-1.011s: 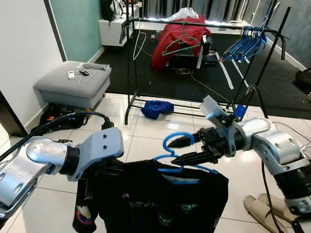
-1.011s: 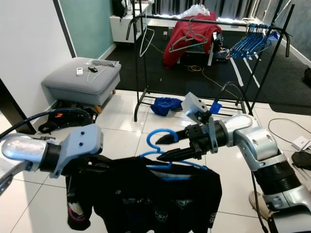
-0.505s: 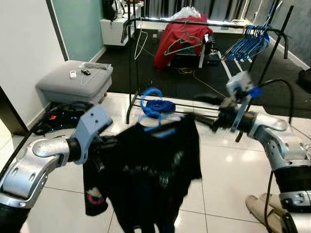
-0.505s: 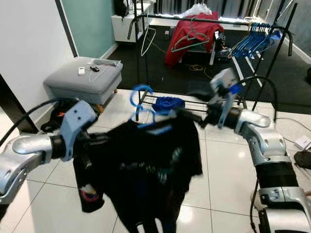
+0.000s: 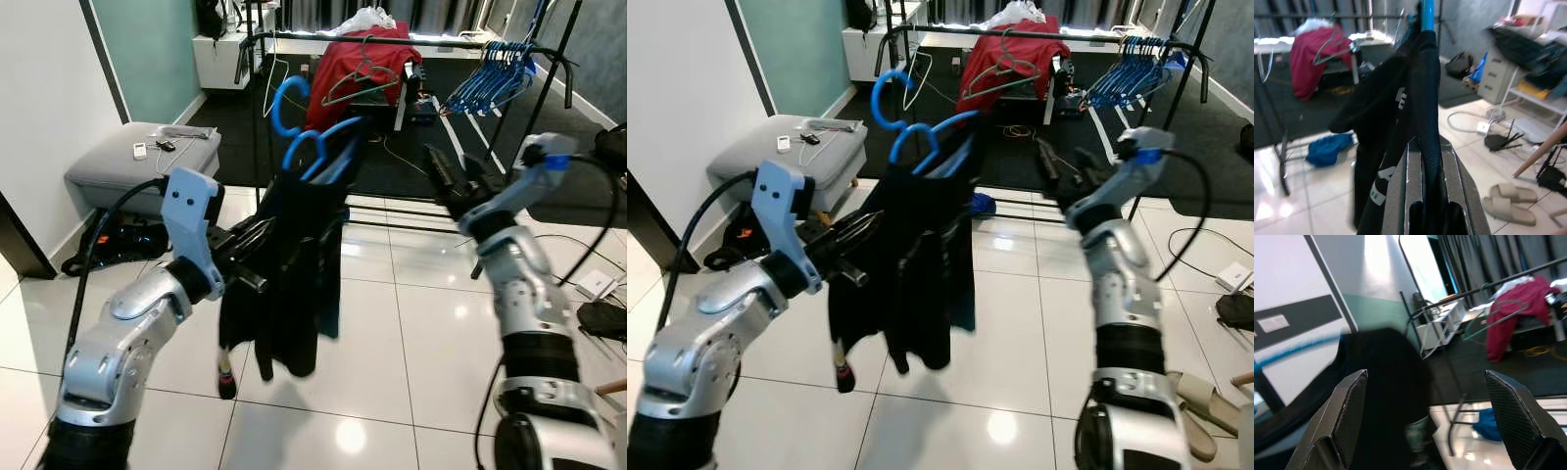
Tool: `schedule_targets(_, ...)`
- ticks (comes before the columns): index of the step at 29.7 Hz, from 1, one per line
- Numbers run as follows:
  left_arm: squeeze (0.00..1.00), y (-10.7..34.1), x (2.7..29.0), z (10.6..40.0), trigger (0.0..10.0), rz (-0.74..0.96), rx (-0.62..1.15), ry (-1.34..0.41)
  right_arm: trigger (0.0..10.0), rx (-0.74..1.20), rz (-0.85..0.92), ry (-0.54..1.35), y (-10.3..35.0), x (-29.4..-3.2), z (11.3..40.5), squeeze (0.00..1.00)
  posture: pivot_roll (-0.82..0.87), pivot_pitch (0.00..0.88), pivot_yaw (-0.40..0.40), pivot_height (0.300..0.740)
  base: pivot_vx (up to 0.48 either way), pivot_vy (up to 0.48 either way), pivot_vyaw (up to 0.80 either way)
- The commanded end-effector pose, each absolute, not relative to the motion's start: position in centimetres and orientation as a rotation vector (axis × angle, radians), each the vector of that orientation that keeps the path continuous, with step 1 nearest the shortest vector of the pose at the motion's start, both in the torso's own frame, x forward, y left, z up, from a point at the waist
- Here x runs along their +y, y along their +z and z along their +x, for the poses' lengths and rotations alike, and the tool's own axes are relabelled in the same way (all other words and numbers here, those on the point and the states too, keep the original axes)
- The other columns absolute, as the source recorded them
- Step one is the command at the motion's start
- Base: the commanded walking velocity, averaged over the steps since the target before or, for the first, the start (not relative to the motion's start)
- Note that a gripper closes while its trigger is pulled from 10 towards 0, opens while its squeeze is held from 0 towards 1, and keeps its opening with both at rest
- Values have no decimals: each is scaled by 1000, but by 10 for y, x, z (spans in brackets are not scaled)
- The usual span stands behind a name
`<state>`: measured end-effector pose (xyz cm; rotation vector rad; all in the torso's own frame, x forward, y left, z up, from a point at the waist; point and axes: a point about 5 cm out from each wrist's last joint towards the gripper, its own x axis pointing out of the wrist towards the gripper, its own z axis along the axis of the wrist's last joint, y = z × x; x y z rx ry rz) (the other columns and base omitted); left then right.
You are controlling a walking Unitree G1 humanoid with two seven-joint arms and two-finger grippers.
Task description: Hang hanger
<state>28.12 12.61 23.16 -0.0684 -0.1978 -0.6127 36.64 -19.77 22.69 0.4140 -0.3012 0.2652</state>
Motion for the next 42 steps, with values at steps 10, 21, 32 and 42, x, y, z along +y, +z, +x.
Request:
schedule_targets(10,0,235,101,273,10000,-94,-237,-675,10000,-383,483,427,252,-169,366,0,-42,46,-2,740,0,0,0)
schedule_targets(21,0,238,99,275,10000,-88,-252,-656,10000,-356,465,388,242,-166,364,0,-44,45,-2,740,0,0,0)
schedule_targets(32,0,241,99,275,10000,-88,-265,-641,10000,-346,474,324,235,-170,365,0,-43,39,-4,740,0,0,0)
schedule_targets(42,0,240,98,275,10000,-81,-265,-647,10000,-373,501,251,241,-186,370,0,-40,31,-2,740,0,0,0)
